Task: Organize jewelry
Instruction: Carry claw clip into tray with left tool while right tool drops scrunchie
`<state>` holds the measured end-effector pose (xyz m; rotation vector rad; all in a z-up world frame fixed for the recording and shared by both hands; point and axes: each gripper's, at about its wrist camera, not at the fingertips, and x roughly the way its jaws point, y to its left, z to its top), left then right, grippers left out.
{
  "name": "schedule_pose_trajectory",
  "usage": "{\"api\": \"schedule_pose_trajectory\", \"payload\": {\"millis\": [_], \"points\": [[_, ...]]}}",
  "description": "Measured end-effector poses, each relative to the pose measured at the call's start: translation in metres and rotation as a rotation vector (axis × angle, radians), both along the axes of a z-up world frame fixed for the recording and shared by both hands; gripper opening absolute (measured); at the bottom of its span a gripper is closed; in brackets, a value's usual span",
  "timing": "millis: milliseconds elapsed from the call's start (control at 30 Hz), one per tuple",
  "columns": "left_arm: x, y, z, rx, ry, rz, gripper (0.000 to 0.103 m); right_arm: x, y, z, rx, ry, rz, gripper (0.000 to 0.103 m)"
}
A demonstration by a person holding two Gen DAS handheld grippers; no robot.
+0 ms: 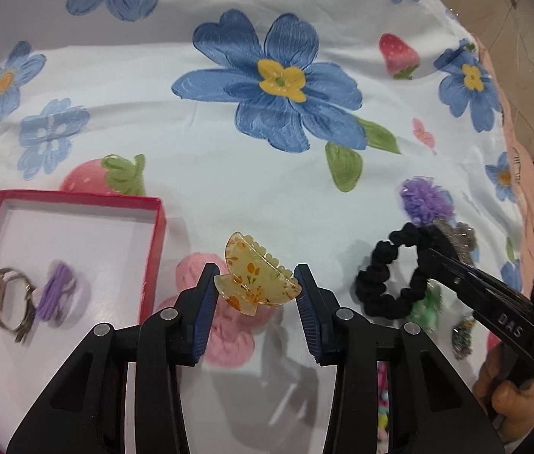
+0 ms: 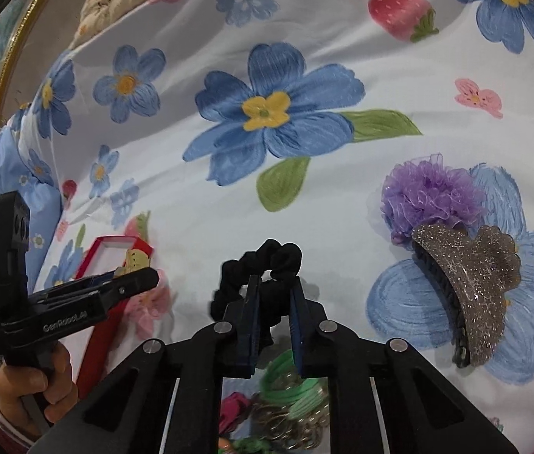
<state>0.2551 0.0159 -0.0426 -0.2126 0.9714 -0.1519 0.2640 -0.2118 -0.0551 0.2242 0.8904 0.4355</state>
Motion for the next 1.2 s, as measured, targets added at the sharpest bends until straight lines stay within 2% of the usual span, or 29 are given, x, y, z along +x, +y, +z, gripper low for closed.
{"api": "schedule_pose_trajectory", "payload": {"millis": [200, 533, 833, 1200], "points": [[-0.033, 0.017, 0.019, -0.018, -0.036, 0.017, 0.039, -0.016, 0.012, 0.013, 0.037, -0.011, 0.023, 0.013], [-0.079, 0.057, 0.036, -0.021, -0.066, 0.074, 0.039, -0.047, 0.050, 0.034, 0.085, -0.039, 0.104, 0.013], [-0.111, 0.098, 0.038, -0.012, -0.063, 0.135, 0.039, -0.065, 0.087, 0.038, 0.104, -0.033, 0.161, 0.013], [-0.132, 0.131, 0.033, -0.007, -0.057, 0.187, 0.039, -0.078, 0.128, 0.043, 0.114, -0.028, 0.227, 0.013]]}}
